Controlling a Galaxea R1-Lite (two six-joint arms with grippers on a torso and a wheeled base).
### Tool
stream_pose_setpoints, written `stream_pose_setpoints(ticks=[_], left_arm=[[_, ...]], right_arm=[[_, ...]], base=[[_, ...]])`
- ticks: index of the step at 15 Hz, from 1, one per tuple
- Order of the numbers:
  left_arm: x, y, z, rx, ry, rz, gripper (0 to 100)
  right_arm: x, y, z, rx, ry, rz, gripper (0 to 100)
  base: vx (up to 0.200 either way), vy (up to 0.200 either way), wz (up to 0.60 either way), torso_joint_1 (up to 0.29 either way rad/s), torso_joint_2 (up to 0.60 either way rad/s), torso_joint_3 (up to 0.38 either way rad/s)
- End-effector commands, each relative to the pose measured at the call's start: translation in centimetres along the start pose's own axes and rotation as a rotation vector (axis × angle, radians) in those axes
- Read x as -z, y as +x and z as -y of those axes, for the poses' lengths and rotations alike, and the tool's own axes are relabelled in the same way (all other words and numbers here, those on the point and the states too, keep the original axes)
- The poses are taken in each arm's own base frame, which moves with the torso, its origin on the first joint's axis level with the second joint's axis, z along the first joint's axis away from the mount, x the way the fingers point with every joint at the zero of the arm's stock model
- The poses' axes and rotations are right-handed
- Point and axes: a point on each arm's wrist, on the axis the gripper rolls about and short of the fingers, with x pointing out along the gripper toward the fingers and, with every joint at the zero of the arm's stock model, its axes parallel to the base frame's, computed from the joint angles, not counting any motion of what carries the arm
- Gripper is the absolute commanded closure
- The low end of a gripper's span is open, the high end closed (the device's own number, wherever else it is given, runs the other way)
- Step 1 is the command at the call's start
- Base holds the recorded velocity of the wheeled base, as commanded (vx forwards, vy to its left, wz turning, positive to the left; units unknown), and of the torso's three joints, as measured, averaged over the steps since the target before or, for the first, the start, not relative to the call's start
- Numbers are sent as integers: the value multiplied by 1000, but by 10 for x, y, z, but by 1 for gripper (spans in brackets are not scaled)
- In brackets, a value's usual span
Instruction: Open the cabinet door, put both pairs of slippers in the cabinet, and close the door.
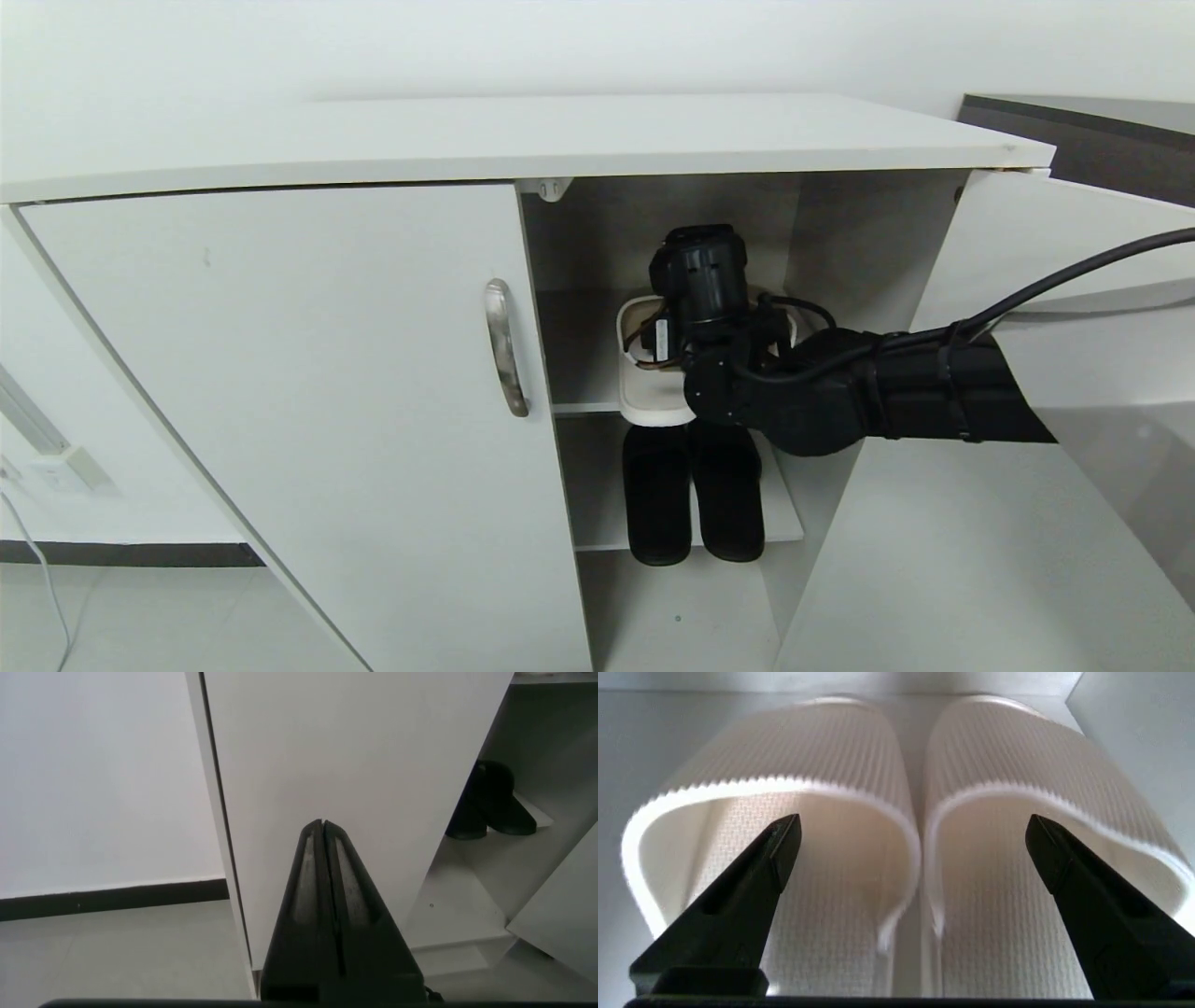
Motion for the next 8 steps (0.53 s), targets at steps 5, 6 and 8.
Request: stream_pose_setpoints(ticks=[5,6,8], left_arm=[[0,0,0,0,0,-1,100],[0,0,0,0,0,-1,100],[0,0,0,0,0,-1,100]], right_arm=[[-4,-46,10,-62,1,9,0],[-2,-57,14,-75,-5,7,0],[3,-77,25,-100,-7,8,0]], base=[[0,0,0,0,0,0],[0,0,0,0,0,0],[0,0,0,0,0,0]])
